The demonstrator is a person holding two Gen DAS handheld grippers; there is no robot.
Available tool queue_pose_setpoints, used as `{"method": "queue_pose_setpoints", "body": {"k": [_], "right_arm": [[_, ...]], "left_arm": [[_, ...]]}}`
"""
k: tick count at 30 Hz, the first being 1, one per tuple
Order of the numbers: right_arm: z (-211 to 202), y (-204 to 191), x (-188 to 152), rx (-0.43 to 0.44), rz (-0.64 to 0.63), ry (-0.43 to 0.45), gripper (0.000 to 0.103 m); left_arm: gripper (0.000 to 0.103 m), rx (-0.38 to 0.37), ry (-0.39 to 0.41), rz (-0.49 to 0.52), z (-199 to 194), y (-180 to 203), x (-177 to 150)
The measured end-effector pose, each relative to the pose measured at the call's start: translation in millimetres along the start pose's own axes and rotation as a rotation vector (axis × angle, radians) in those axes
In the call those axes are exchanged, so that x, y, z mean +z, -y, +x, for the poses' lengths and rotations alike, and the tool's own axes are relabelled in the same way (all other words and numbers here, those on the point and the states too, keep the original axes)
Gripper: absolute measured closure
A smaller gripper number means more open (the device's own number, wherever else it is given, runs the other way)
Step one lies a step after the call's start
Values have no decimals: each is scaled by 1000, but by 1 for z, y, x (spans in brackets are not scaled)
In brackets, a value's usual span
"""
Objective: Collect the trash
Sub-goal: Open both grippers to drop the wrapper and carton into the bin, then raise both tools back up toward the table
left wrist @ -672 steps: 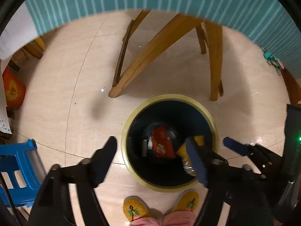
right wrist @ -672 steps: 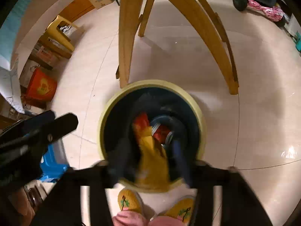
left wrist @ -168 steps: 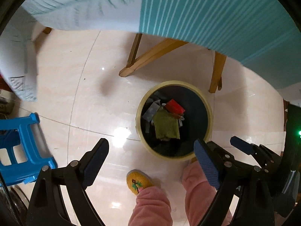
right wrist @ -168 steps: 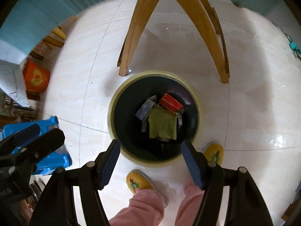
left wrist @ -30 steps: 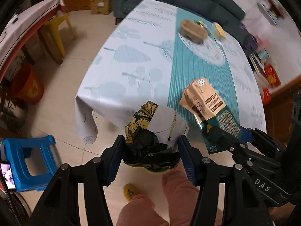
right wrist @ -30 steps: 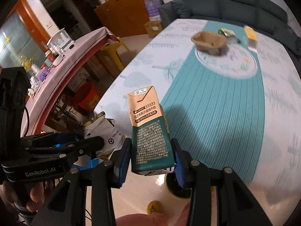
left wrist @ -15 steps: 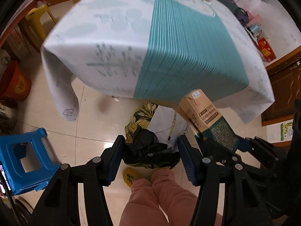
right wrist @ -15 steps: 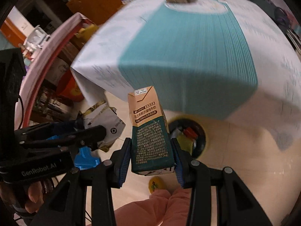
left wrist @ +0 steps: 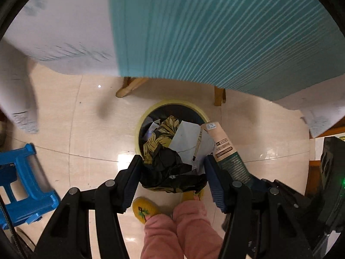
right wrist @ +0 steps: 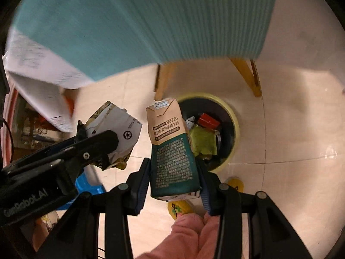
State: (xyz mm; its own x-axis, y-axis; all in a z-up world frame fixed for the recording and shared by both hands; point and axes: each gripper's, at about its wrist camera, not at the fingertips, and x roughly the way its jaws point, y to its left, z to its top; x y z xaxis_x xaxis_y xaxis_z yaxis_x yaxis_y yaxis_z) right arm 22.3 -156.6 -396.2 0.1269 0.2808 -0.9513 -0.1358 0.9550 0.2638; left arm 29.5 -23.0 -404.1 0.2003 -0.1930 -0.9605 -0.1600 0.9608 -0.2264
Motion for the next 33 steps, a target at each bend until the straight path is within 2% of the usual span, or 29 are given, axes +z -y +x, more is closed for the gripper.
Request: {"method": "queue_pose_setpoints", "body": {"k": [4, 7, 9, 11, 13, 24, 33], "right_arm": [[38, 21, 6, 13, 60, 15, 61], [60, 36, 14, 19, 103, 32, 60], [71, 45, 19, 28, 127, 36, 59], [79, 50, 25, 11, 138, 34, 54], [82, 54, 26, -2, 136, 42, 50], [75, 57, 21, -17, 118, 14, 50], [49, 57, 21, -27, 140, 10, 50]], "left_arm": [[44, 16, 7, 35, 35, 6, 8], [37, 35, 2, 43, 52, 10, 14], [18, 49, 6, 34, 59, 8, 16], [10, 60, 10, 21, 62, 2, 18], [10, 71, 12, 9, 62, -1, 16], [10, 106, 7, -3, 53, -10, 5], [10, 108, 19, -48, 10, -17, -1]]}}
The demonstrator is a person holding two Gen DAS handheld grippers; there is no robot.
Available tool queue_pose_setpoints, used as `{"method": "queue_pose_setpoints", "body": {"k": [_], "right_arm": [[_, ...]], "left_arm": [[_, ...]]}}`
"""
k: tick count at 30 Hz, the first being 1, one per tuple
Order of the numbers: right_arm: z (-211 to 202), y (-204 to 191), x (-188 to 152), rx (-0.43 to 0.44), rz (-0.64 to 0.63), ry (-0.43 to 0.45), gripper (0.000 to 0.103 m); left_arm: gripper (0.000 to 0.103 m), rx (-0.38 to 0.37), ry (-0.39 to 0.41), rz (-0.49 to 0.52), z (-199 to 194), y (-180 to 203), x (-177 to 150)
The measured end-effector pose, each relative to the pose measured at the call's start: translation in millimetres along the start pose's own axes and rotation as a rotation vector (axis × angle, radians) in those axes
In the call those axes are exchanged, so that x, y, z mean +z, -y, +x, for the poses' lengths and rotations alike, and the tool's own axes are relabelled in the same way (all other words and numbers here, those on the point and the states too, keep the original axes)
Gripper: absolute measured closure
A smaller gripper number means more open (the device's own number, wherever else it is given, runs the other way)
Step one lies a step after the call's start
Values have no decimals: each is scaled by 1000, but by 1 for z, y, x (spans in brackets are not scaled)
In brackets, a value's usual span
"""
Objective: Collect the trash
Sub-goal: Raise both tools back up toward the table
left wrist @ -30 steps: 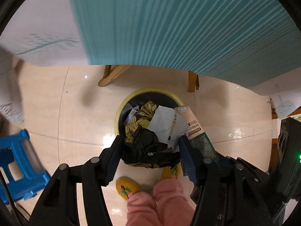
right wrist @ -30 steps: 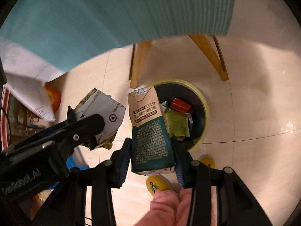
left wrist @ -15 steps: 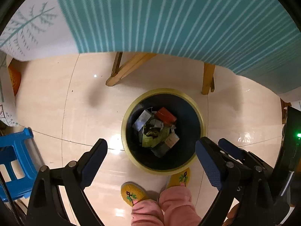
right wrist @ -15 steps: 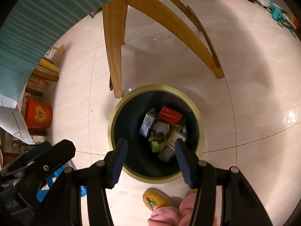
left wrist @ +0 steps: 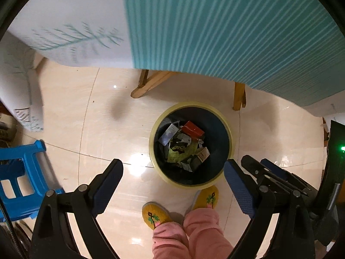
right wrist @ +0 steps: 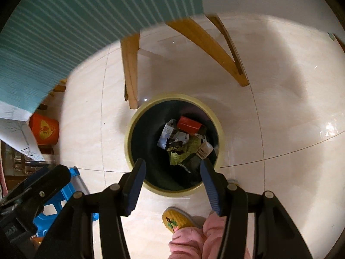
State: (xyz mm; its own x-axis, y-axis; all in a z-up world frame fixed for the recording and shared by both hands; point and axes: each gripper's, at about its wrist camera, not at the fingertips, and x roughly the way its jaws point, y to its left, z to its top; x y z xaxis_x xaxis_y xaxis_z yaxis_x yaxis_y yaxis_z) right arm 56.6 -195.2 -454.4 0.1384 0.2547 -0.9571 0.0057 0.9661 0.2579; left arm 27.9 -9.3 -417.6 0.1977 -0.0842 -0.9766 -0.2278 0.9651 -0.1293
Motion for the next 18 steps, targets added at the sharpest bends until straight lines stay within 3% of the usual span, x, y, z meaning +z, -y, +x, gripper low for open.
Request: {"method": "queue_pose_setpoints", "body": {"k": [18], "right_arm": [[-166, -59, -9, 51, -104, 54, 50]], "left_arm": [[10, -9, 153, 37, -190, -1, 2]]}}
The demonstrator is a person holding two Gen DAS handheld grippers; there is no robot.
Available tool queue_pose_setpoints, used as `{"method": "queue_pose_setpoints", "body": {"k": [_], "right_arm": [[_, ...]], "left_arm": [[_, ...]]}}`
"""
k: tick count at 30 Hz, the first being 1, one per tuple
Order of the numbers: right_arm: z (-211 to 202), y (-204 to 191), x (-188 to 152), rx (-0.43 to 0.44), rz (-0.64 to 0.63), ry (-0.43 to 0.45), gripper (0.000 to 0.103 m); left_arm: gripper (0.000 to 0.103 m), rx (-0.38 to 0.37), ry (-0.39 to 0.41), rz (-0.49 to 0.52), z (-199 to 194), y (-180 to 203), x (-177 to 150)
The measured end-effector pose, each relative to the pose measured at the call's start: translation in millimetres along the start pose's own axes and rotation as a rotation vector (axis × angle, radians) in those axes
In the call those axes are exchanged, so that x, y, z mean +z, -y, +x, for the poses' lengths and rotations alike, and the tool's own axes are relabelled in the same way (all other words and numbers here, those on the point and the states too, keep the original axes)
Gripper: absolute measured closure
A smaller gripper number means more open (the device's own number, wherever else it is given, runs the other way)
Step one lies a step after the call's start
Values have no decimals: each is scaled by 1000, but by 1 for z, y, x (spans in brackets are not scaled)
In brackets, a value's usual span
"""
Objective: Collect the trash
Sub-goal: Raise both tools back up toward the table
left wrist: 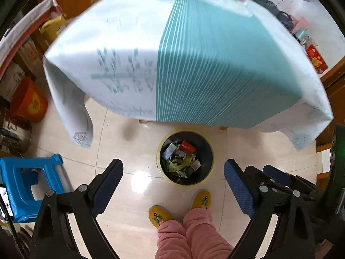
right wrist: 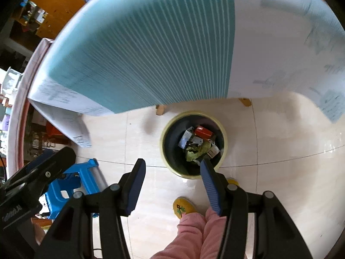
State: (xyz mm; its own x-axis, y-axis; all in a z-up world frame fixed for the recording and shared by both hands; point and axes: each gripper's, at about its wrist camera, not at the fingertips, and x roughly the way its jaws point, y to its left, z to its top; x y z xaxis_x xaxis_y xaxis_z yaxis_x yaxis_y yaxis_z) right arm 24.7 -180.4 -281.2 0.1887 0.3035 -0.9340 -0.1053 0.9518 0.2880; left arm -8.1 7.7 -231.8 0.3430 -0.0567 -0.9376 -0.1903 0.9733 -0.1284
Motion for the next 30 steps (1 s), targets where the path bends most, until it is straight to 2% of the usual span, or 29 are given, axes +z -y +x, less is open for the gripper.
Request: {"method": "queue_pose_setpoints", "body": {"k": [10, 14, 18, 22, 25, 30], "right_arm": [[-95, -17, 14, 5, -21, 133, 50], [-135, -26, 22, 1, -24, 224, 50], [-165, -35, 30, 3, -25, 305, 50], [-187, -44, 42, 5, -30, 371, 50], [-200, -49, 50, 0, -36, 417, 50], [-218, -59, 67, -6, -55, 485, 50]], "left_arm": [[10, -49, 162, 70, -106, 15, 27], [10, -50, 251, 120, -141, 24, 37], [10, -41, 302, 180, -168, 33, 46], [10, -29, 347, 195, -190, 35, 55], [10, 14, 388, 198, -204, 33, 64], [10, 29, 418, 154, -218, 21, 86]]}}
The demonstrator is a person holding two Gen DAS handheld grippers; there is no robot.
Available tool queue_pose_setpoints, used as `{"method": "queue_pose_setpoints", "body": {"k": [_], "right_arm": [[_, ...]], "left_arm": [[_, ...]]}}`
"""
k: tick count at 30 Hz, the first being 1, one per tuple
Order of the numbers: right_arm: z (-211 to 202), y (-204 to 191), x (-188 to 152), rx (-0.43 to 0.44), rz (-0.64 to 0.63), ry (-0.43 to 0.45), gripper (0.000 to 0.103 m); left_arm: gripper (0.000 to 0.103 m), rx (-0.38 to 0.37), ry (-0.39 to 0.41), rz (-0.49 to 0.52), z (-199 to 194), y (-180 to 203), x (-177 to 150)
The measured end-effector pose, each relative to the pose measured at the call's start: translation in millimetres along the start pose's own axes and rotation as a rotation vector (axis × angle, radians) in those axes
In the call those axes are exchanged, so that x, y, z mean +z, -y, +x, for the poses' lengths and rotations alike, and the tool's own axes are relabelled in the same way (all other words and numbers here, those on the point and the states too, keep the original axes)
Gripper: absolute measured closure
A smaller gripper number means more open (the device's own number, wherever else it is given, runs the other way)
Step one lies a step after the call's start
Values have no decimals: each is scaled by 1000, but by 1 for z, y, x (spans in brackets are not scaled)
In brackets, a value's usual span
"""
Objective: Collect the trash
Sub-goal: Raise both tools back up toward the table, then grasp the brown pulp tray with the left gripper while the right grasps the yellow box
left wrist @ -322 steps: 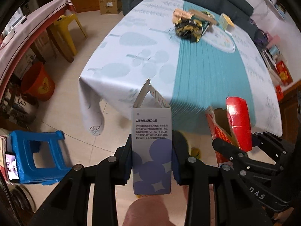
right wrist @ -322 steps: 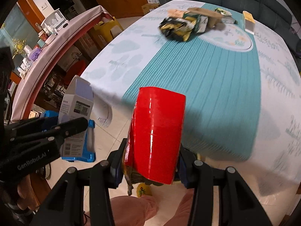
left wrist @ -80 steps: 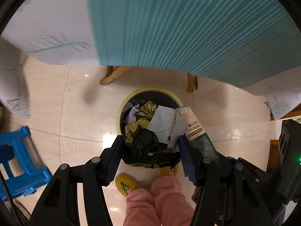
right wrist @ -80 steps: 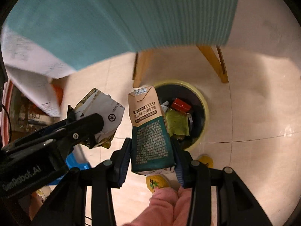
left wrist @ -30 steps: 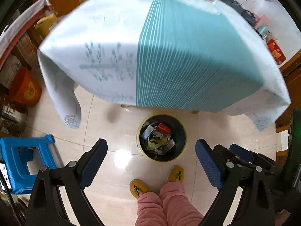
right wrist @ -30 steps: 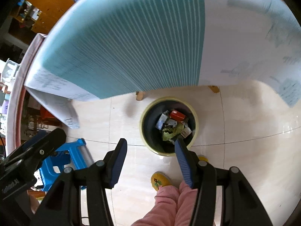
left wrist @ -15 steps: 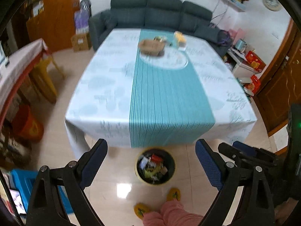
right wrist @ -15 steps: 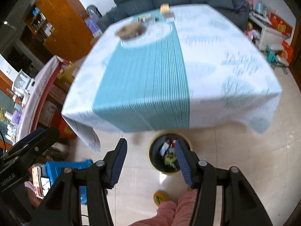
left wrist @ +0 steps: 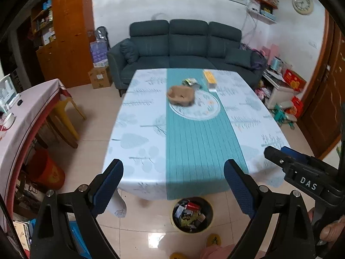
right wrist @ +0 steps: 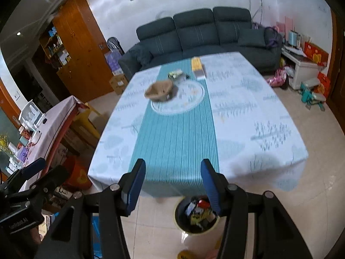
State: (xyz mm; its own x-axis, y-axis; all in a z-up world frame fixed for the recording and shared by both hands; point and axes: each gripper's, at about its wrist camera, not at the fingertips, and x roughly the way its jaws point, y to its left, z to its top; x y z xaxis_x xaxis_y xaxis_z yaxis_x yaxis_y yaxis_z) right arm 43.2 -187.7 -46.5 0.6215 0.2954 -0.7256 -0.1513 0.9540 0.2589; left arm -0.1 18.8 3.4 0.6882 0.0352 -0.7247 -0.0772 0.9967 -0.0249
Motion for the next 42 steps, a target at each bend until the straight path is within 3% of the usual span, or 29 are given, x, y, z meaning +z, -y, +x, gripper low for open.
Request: {"method": "queue_pose_setpoints", "body": {"k": [8, 15, 23, 27, 32, 37, 38, 40, 42], "right_arm": [[21, -12, 34, 23, -50, 19, 49], [74, -1, 80, 74, -89, -23, 49], [162, 35, 171, 131, -149, -110, 49], [210, 61, 219, 130, -166, -154, 49], [272, 89, 264, 100, -162, -196, 49], [328, 100, 289, 72, -133, -253, 49], [338, 100, 293, 73, -125, -265, 46], [358, 99, 300, 59, -121, -284, 33], [370, 98, 305, 63, -115, -289, 32]], "left_arm": [[10, 32, -56, -72, 33, -17, 30], [10, 36, -101, -123, 91, -7, 67], [10, 20, -231, -290, 205, 15, 139], [10, 54, -300, -396, 268, 14, 158], [14, 137, -375, -478, 329, 4, 163], [18, 160, -443, -579, 366, -13, 156], [18, 165, -448, -592, 372, -14, 156], [18, 176, -454, -602, 382, -15, 157], [18, 182, -460, -611, 388, -16, 158]]}}
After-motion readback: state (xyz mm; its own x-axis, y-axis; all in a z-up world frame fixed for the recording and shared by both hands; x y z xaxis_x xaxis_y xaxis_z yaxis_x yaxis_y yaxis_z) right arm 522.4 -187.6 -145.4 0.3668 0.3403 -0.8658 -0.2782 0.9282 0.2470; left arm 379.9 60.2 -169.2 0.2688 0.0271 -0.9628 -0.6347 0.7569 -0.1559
